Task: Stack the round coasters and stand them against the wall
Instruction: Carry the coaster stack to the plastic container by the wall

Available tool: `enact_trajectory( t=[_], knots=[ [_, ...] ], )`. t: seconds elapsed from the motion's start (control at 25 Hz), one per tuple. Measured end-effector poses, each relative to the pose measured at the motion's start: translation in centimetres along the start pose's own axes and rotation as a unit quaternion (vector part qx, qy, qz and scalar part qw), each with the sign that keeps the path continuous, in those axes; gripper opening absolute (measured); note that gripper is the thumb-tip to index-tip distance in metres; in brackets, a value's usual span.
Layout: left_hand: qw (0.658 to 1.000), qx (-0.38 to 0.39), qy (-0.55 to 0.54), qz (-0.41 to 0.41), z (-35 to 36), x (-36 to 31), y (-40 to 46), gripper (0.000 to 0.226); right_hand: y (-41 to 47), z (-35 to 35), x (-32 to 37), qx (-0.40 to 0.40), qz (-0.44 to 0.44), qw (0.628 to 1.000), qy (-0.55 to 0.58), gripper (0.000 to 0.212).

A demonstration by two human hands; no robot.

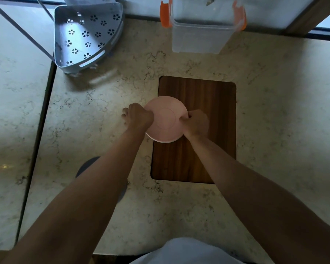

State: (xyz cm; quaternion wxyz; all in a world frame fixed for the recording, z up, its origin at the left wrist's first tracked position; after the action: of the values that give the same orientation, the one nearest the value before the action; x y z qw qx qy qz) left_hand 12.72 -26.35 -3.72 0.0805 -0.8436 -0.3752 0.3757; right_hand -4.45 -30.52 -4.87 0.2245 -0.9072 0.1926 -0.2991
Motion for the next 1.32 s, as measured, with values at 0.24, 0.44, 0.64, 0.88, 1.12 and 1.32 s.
enact_trajectory(
  t=[0.24, 0.44, 0.64, 0.88, 1.12, 1.32],
  knots=[
    [0.997, 0.008, -0.080, 0.014, -0.6, 1.0, 0.2, 0.012, 0.2, -0.4, -0.6, 0.031, 0.032, 0.998, 0.039, 0.019],
    [0.990, -0.014, -0.139, 0.000, -2.5, 3.5, -1.4, 0.030, -1.5, -0.3, -1.2, 0.117, 0.041, 0.984, 0.125, 0.013],
    [0.985, -0.039, -0.163, -0.043, -6.8, 8.6, -5.3, 0.032, -6.2, 1.6, -0.3, 0.211, 0.026, 0.960, 0.183, 0.014],
    [0.980, -0.084, -0.171, -0.064, -10.2, 16.4, -10.6, 0.031, -11.9, 7.7, -1.0, 0.258, 0.012, 0.956, 0.136, 0.016],
    [0.968, -0.140, -0.178, -0.108, -11.0, 21.8, -14.6, 0.038, -15.1, 12.7, -3.1, 0.252, -0.014, 0.964, 0.082, 0.011],
    [0.968, -0.179, -0.143, -0.099, -11.0, 23.1, -15.2, 0.027, -16.1, 13.7, -3.0, 0.221, -0.045, 0.973, 0.047, 0.020]
  ],
)
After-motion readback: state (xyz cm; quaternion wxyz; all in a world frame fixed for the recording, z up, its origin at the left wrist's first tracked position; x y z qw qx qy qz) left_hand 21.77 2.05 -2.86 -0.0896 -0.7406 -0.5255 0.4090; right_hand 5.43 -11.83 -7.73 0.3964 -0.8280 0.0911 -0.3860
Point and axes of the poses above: each hand's wrist, its own y-axis towards the middle knuckle, its own z-axis out of the palm, x = y × z, the point moved 2 cm from there along y, towards the middle knuckle, and after that the axes turned 12 degrees about z, right-handed, at the moved point
